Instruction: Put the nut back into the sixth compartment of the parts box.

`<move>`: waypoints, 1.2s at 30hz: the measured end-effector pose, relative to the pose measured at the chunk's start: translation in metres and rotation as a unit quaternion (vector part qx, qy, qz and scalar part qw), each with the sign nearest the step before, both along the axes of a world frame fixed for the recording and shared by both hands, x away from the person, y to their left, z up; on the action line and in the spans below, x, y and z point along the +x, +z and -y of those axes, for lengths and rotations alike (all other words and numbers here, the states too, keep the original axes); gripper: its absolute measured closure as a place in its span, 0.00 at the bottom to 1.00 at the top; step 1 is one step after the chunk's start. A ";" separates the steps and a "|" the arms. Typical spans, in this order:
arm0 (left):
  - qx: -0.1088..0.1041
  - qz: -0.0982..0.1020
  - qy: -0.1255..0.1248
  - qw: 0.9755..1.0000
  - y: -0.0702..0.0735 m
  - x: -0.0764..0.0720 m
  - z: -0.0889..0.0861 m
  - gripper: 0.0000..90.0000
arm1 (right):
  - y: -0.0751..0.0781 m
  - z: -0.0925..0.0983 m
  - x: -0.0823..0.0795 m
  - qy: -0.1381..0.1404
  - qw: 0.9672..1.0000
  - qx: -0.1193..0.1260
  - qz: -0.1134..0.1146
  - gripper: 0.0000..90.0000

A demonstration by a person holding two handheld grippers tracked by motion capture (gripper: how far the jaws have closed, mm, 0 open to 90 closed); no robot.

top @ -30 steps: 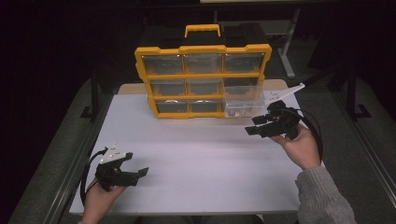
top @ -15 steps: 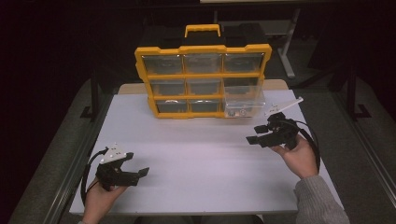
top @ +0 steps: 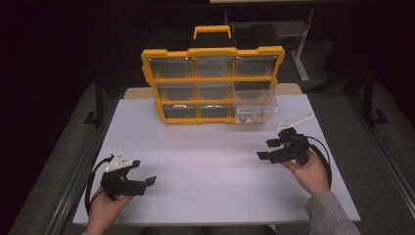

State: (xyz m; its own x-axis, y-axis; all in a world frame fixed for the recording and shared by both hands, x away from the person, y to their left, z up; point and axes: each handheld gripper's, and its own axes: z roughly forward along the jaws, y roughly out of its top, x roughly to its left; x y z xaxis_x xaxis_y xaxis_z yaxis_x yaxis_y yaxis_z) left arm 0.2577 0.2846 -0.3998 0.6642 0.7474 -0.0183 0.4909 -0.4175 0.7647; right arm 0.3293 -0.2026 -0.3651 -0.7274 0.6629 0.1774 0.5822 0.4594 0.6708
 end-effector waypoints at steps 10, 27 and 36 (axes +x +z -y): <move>0.002 0.000 -0.005 1.000 -0.001 0.000 0.001 0.18 | -0.011 0.000 -0.006 -0.007 1.000 -0.001 0.001 0.34; 0.001 -0.005 -0.014 1.000 -0.004 -0.003 0.004 0.18 | -0.024 0.008 -0.023 -0.022 1.000 0.003 0.016 0.26; 0.005 -0.009 -0.021 1.000 -0.007 -0.003 0.005 0.18 | -0.032 0.012 -0.033 -0.031 0.999 0.014 0.019 0.21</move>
State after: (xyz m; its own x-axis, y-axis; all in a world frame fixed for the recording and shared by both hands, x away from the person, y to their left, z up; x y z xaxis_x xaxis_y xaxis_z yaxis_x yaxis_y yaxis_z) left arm 0.2544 0.2794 -0.4065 0.6942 0.7194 -0.0233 0.4865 -0.4452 0.7518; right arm 0.2965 -0.2149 -0.3976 -0.6916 0.7020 0.1700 0.5828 0.4033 0.7054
